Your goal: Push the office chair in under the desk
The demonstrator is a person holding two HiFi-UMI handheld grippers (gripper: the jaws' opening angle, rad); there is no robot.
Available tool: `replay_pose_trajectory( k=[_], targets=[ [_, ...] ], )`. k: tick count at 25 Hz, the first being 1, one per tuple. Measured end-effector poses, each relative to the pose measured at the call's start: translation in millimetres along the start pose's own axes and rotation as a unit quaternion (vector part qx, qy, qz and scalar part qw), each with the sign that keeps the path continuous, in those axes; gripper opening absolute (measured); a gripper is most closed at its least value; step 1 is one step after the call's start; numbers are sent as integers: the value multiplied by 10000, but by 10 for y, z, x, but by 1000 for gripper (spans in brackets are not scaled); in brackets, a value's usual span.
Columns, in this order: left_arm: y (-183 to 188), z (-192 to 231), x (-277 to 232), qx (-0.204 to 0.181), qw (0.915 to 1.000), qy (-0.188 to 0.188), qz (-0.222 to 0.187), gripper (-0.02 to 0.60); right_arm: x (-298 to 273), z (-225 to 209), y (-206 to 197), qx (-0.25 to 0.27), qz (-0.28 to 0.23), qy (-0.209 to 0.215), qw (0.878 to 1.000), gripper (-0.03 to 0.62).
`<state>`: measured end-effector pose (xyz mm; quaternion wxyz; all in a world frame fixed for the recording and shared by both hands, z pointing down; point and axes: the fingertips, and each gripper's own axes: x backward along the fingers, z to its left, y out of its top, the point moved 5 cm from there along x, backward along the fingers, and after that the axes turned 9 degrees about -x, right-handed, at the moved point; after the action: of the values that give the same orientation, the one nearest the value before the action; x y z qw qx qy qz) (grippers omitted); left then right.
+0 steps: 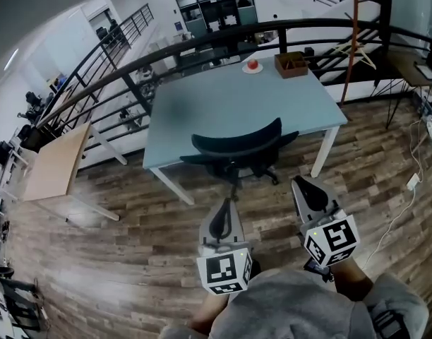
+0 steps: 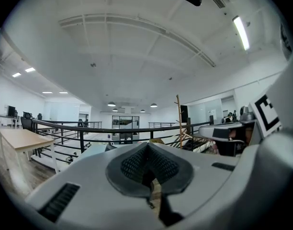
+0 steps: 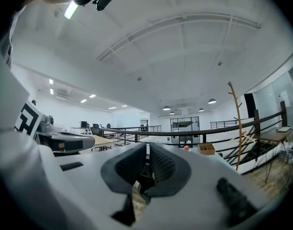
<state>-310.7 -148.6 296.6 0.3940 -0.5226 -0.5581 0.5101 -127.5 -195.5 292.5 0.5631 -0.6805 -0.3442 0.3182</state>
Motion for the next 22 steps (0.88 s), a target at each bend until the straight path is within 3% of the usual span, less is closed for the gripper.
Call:
replay_pose_trajectory(
  k=[10,14,22],
  targets=[
    [139,-766,778,-144,9997,-190,38,15,1160,-129,-105,-309,118,-157,9993,35],
    [233,-787,926,-302,9995,-16,-113,16,1313,-171,-38,-154,-125,-52,9998,35],
    [164,-787,1107,-213,9996,52,166,17,1549,-229,-59,-259,141,-231,9993,35]
  ],
)
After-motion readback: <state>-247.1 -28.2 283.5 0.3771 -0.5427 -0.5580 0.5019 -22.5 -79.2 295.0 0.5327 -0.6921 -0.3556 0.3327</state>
